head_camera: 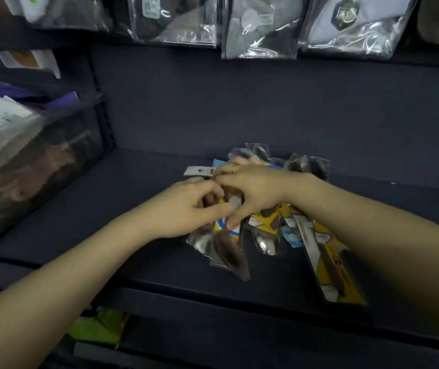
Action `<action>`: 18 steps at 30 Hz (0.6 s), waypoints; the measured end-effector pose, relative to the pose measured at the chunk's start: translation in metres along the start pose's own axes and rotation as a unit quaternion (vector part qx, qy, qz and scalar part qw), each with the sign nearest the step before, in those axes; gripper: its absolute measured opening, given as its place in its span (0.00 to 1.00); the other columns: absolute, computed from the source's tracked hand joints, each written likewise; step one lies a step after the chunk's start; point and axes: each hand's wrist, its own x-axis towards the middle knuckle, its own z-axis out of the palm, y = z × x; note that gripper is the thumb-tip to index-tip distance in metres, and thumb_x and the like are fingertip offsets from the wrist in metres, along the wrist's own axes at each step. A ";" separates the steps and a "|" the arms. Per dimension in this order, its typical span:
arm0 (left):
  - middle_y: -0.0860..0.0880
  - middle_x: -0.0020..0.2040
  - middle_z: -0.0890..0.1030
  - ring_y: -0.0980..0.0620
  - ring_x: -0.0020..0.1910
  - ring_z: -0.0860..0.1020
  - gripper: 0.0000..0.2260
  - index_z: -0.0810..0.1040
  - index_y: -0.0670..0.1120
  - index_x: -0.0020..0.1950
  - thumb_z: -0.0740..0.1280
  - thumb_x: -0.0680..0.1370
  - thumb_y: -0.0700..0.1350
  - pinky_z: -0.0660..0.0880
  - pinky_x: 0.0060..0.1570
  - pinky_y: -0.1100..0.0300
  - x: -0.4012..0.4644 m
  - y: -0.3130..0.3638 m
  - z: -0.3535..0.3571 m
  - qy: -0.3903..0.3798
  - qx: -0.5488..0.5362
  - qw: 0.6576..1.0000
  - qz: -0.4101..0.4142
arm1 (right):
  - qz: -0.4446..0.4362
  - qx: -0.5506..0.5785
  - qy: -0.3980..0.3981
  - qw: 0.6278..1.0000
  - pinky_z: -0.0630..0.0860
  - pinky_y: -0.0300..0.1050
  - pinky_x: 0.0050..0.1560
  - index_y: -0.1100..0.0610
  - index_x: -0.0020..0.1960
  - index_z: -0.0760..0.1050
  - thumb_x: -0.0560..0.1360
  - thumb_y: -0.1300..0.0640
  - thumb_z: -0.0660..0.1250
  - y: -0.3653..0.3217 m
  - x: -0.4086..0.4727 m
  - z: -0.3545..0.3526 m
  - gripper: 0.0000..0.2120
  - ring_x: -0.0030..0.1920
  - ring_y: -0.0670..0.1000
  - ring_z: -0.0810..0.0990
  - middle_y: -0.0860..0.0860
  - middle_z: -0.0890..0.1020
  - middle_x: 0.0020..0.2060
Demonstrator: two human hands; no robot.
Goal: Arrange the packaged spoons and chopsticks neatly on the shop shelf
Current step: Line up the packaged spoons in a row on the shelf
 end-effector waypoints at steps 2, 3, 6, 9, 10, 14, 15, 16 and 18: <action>0.57 0.47 0.72 0.60 0.43 0.73 0.28 0.72 0.55 0.56 0.63 0.61 0.69 0.71 0.45 0.63 0.001 0.002 0.000 -0.006 0.054 0.997 -0.054 | -0.026 -0.039 0.074 0.996 0.66 0.51 0.61 0.54 0.56 0.73 0.63 0.32 0.67 0.002 0.007 0.002 0.32 0.58 0.52 0.68 0.49 0.75 0.55; 0.57 0.47 0.71 0.60 0.44 0.72 0.31 0.71 0.55 0.56 0.64 0.59 0.70 0.71 0.45 0.63 -0.001 0.003 -0.001 0.000 0.074 0.995 -0.068 | -0.039 -0.043 0.109 0.992 0.68 0.49 0.57 0.55 0.54 0.74 0.64 0.33 0.67 0.004 0.010 0.002 0.30 0.55 0.52 0.70 0.49 0.76 0.52; 0.57 0.49 0.71 0.58 0.48 0.72 0.34 0.68 0.53 0.58 0.68 0.57 0.68 0.72 0.47 0.60 -0.006 0.002 -0.003 0.002 0.121 0.986 -0.115 | -0.080 0.000 0.167 0.983 0.70 0.47 0.48 0.56 0.48 0.75 0.68 0.39 0.68 0.010 0.016 0.000 0.22 0.49 0.51 0.72 0.49 0.77 0.43; 0.55 0.45 0.73 0.56 0.43 0.73 0.22 0.70 0.51 0.52 0.72 0.63 0.56 0.71 0.40 0.61 -0.005 -0.002 -0.004 0.005 0.136 0.980 -0.143 | -0.107 0.044 0.159 0.980 0.71 0.47 0.47 0.55 0.46 0.75 0.71 0.44 0.68 0.013 0.023 -0.006 0.14 0.46 0.47 0.69 0.43 0.73 0.40; 0.54 0.42 0.74 0.57 0.40 0.73 0.16 0.71 0.50 0.47 0.72 0.64 0.53 0.70 0.36 0.62 -0.005 -0.002 -0.006 0.022 0.135 0.980 -0.147 | -0.109 0.059 0.157 0.980 0.72 0.50 0.47 0.55 0.45 0.75 0.72 0.46 0.67 0.013 0.026 -0.009 0.12 0.46 0.46 0.68 0.43 0.73 0.40; 0.53 0.35 0.77 0.53 0.36 0.75 0.06 0.75 0.47 0.36 0.71 0.69 0.47 0.66 0.32 0.68 -0.002 -0.007 -0.021 0.218 0.060 0.965 -0.135 | -0.098 0.173 0.251 0.947 0.71 0.45 0.43 0.58 0.43 0.74 0.74 0.56 0.67 0.022 0.032 -0.027 0.06 0.40 0.45 0.71 0.47 0.76 0.36; 0.52 0.37 0.79 0.55 0.37 0.77 0.05 0.76 0.49 0.36 0.71 0.70 0.46 0.68 0.37 0.71 -0.001 -0.007 -0.024 0.268 -0.044 0.954 -0.124 | -0.086 0.227 0.287 0.927 0.69 0.41 0.40 0.60 0.42 0.74 0.74 0.58 0.67 0.023 0.033 -0.032 0.05 0.37 0.43 0.71 0.47 0.75 0.35; 0.52 0.41 0.81 0.58 0.39 0.78 0.04 0.78 0.50 0.37 0.70 0.71 0.44 0.70 0.43 0.71 0.001 -0.004 -0.027 0.293 -0.169 0.934 -0.111 | -0.066 0.290 0.319 0.900 0.68 0.39 0.39 0.61 0.42 0.73 0.74 0.60 0.66 0.024 0.033 -0.036 0.05 0.34 0.42 0.70 0.47 0.73 0.34; 0.52 0.49 0.81 0.59 0.47 0.78 0.04 0.78 0.50 0.46 0.67 0.74 0.41 0.74 0.51 0.65 0.007 -0.003 -0.026 0.304 -0.317 0.893 -0.097 | -0.018 0.413 0.355 0.838 0.68 0.41 0.37 0.60 0.43 0.70 0.75 0.62 0.64 0.021 0.034 -0.044 0.04 0.34 0.45 0.70 0.49 0.72 0.33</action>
